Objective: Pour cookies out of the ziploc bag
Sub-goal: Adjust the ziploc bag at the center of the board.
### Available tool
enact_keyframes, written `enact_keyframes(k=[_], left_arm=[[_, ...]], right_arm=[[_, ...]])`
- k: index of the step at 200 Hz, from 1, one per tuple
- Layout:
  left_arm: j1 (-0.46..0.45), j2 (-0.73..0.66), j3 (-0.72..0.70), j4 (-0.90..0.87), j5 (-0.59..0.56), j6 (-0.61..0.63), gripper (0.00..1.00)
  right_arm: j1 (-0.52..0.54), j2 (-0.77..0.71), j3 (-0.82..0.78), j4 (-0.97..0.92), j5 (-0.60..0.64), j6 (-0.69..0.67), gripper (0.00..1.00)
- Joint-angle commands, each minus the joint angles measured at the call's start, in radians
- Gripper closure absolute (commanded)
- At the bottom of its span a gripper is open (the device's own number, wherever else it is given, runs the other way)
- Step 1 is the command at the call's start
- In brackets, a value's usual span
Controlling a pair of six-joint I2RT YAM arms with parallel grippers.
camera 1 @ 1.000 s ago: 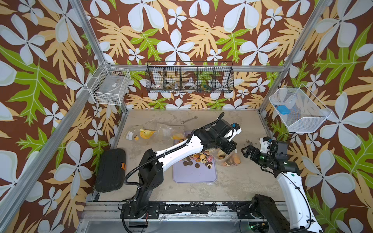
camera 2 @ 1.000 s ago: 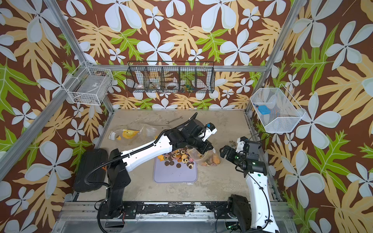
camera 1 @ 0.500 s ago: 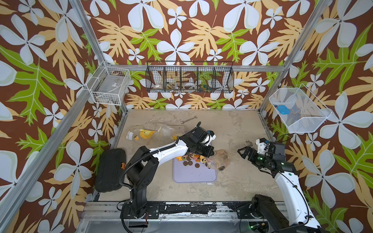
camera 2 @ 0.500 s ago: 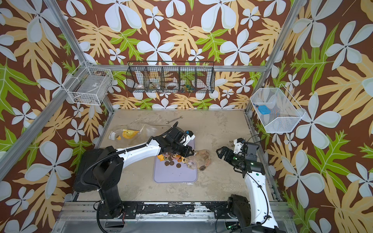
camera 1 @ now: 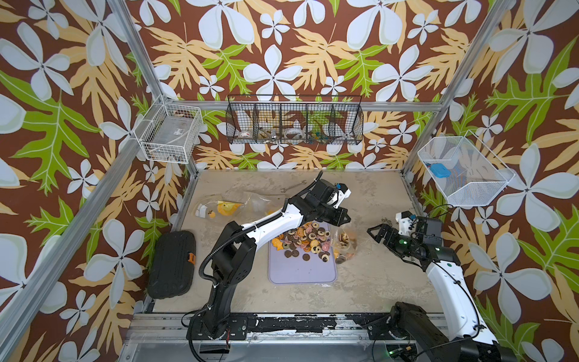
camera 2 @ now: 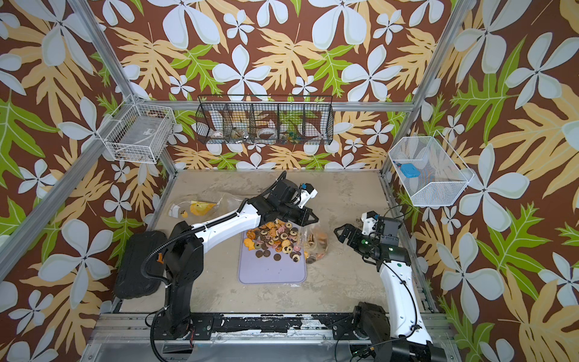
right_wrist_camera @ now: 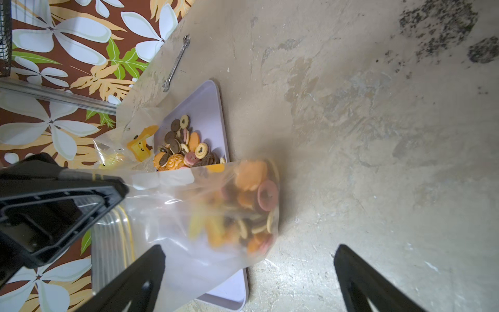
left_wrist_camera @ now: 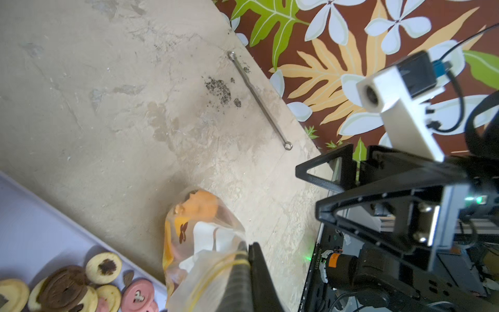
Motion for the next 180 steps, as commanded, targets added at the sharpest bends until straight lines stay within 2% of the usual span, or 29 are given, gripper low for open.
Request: enact_keyframes(k=[1,22,59,99,125,180], left_arm=[[-0.018,-0.027,0.029,-0.02,0.05,-0.004,1.0],[-0.04,-0.128,-0.062,0.013,0.038,0.035,1.0],[-0.042,-0.292,-0.413,0.095,-0.019,0.052,1.0],[-0.005,-0.374,-0.715,0.28,-0.056,-0.062,1.0],[0.004,-0.343,-0.663,0.266,-0.047,-0.055,1.0],[0.008,-0.304,-0.535,0.229,-0.027,-0.036,1.0]], right_arm=[[-0.001,0.006,0.001,-0.018,0.025,-0.015,0.0],[-0.001,0.012,-0.016,-0.007,0.023,-0.021,0.0],[0.0,0.042,-0.038,0.029,-0.017,-0.03,0.0],[0.0,0.099,-0.034,0.073,-0.094,-0.022,0.0],[0.0,0.107,-0.037,0.042,-0.143,-0.033,0.0],[0.006,-0.043,-0.166,-0.016,-0.22,-0.018,0.0]])
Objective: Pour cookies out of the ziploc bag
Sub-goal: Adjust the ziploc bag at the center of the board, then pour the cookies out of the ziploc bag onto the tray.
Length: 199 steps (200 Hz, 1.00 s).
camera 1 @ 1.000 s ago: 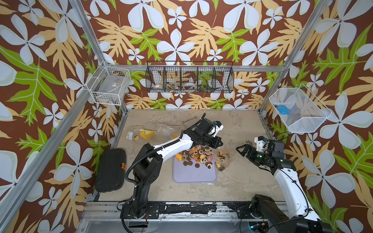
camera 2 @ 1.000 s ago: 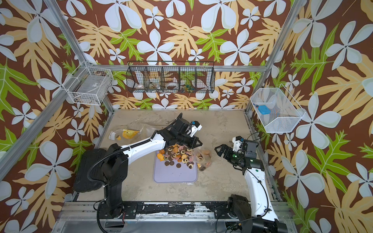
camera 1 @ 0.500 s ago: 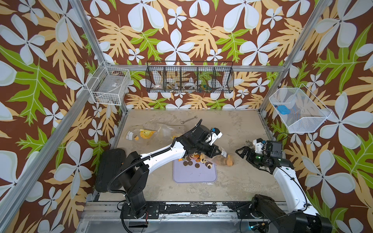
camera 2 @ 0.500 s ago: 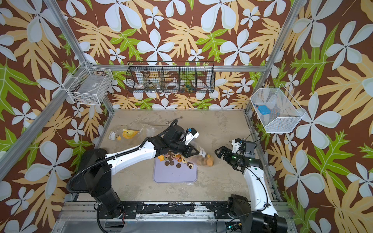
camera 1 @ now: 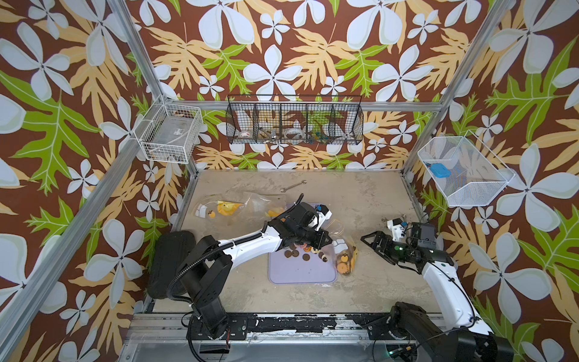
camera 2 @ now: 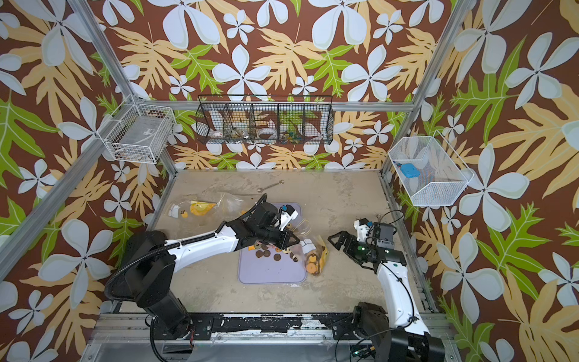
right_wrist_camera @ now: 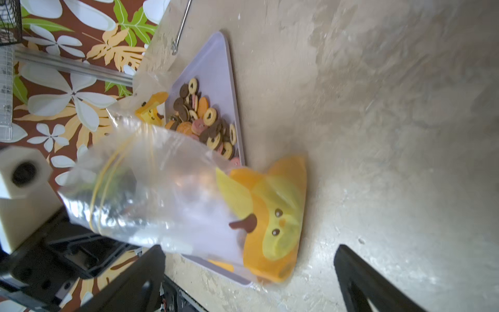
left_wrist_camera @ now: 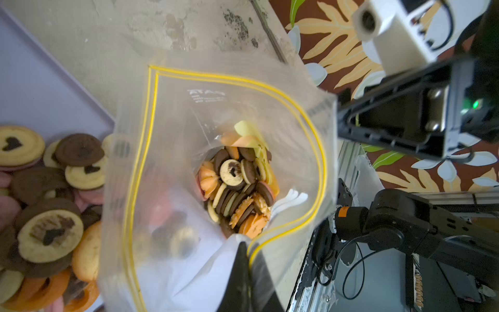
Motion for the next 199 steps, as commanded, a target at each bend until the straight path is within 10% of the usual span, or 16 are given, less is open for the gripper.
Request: enact_keyframes(k=[1,199], left_arm=[[0.003,0.007,0.032,0.015,0.011,-0.001,1.0],[0.005,0.08,0.249,-0.019,0.124,-0.084,1.0]], right_arm=[[0.007,-0.049,-0.047,-0.028,-0.058,0.006,0.0],[0.139,-0.062,-0.162,0.324,-0.076,0.208,0.0]])
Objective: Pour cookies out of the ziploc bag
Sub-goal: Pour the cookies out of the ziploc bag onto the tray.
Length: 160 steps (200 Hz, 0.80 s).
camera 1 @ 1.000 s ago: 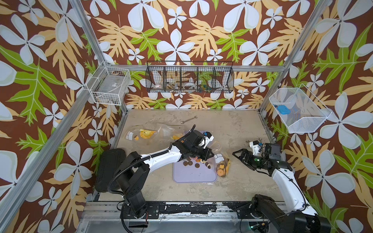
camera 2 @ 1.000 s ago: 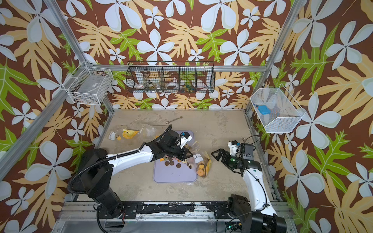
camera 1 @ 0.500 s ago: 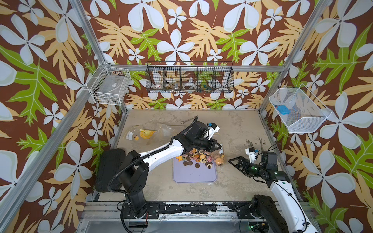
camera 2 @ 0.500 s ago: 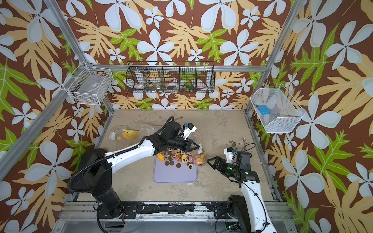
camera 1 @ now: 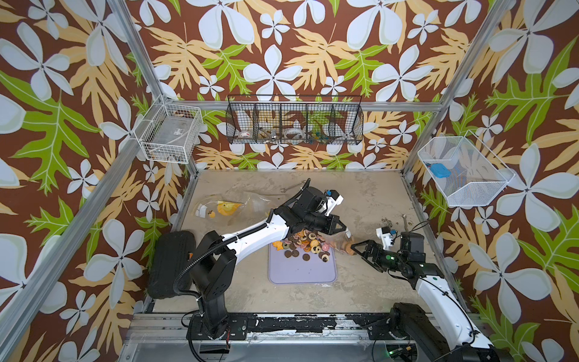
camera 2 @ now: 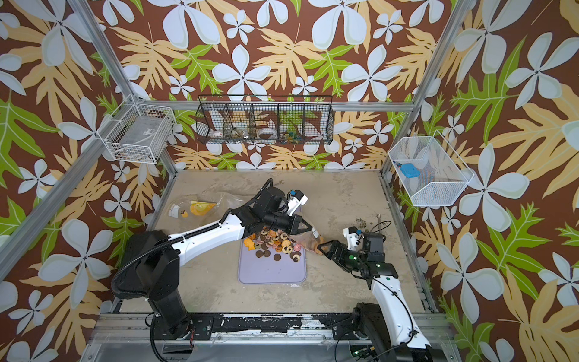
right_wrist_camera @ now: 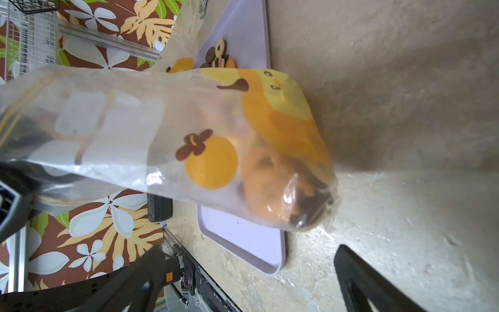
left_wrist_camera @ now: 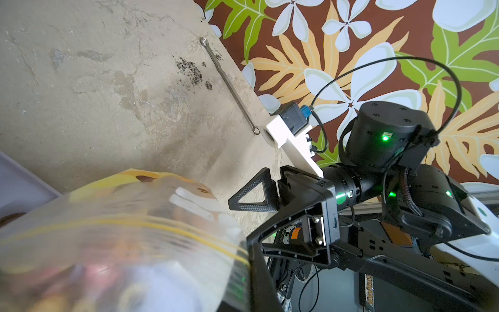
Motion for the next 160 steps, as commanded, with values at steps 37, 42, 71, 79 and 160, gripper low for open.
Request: enact_keyframes(k=[37,42,71,79,160], left_arm=[[0.002,0.005,0.015,0.023,0.007,-0.015,1.0],[0.002,0.008,0.018,0.024,0.009,-0.018,1.0],[0.002,0.018,0.036,0.045,0.023,-0.048,1.0],[0.001,0.024,0.048,0.05,0.029,-0.059,1.0],[-0.023,0.064,0.097,0.108,0.061,-0.111,1.0]], right_arm=[[0.02,0.065,-0.015,0.152,-0.007,0.067,0.0],[0.023,0.062,-0.019,0.152,-0.003,0.071,0.0],[0.024,0.025,-0.029,0.127,0.021,0.078,0.0],[0.024,0.012,-0.027,0.111,0.039,0.076,0.0],[0.024,-0.005,-0.02,0.083,0.118,0.072,0.06]])
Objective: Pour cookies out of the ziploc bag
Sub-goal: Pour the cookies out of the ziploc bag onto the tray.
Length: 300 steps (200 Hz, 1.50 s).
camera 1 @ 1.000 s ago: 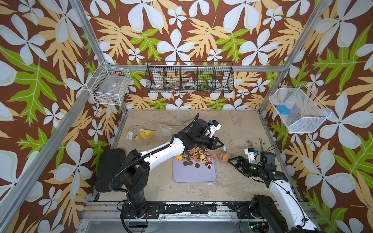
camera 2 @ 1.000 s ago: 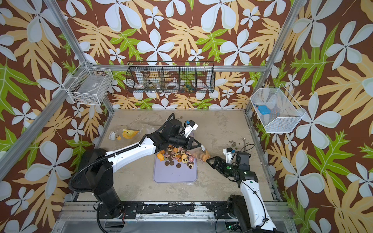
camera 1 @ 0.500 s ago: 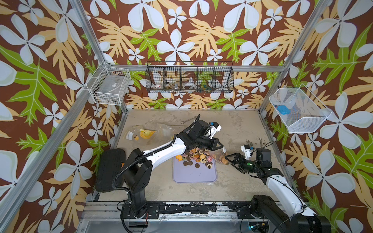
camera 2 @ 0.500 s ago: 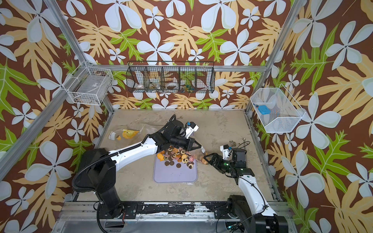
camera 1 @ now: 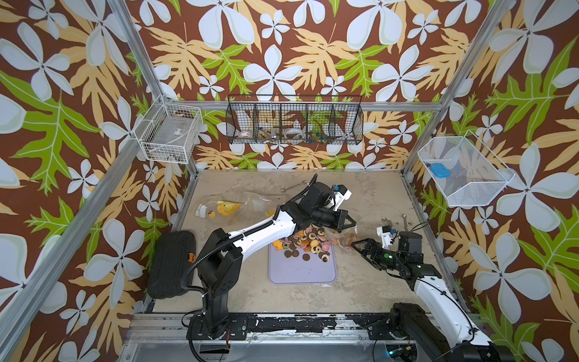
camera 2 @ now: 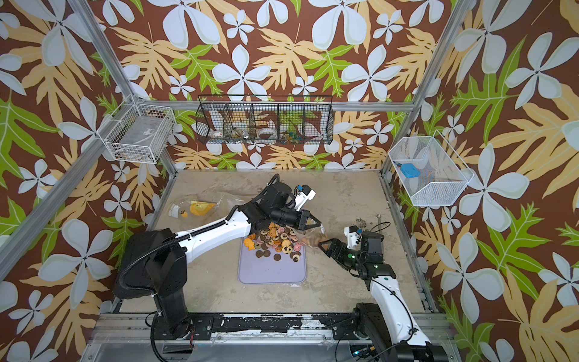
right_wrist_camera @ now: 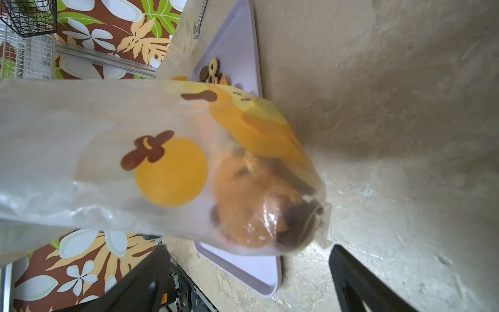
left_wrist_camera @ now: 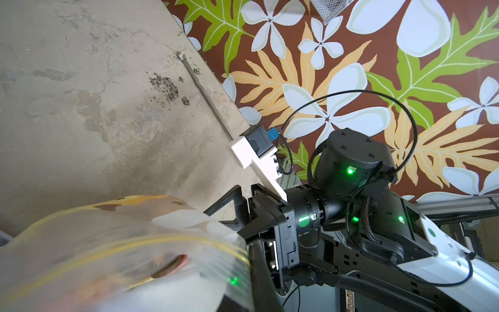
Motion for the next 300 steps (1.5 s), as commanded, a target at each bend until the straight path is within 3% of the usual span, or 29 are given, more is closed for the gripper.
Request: enact_keyframes(k=[1,45,73,96,129,171,213,235,256,300], left_arm=[[0.006,-0.006,-0.027,0.085,0.03,-0.029,1.0],[0.069,-0.031,-0.271,0.273,0.092,-0.082,1.0],[0.117,-0.062,-0.365,0.276,0.075,-0.058,1.0],[0.14,-0.06,-0.389,0.276,0.072,-0.049,1.0],[0.167,-0.049,-0.394,0.276,0.07,-0.04,1.0],[0.186,-0.046,-0.415,0.272,0.063,-0.031,1.0],[0.195,-0.055,-0.443,0.282,0.063,-0.022,1.0],[0.201,-0.061,-0.448,0.284,0.058,-0.026,1.0],[0.206,-0.065,-0.447,0.289,0.057,-0.035,1.0],[0.244,-0.085,-0.482,0.302,0.045,-0.059,1.0]], right_arm=[[0.001,-0.002,0.008,-0.004,0.039,-0.006,0.06],[0.001,0.087,0.018,0.049,0.063,-0.029,0.11],[0.001,0.138,0.032,0.089,0.043,-0.034,0.16],[0.005,0.157,0.048,0.097,0.024,-0.032,0.14],[0.009,0.118,0.093,-0.027,0.106,-0.117,0.0],[0.008,0.058,0.079,-0.051,0.142,-0.141,0.0],[0.008,0.165,0.034,0.062,0.11,-0.129,0.0],[0.012,0.214,0.018,0.151,0.021,-0.082,0.0],[0.072,0.22,0.034,0.202,-0.011,-0.021,0.0],[0.293,0.191,0.15,0.236,0.073,0.113,0.0]])
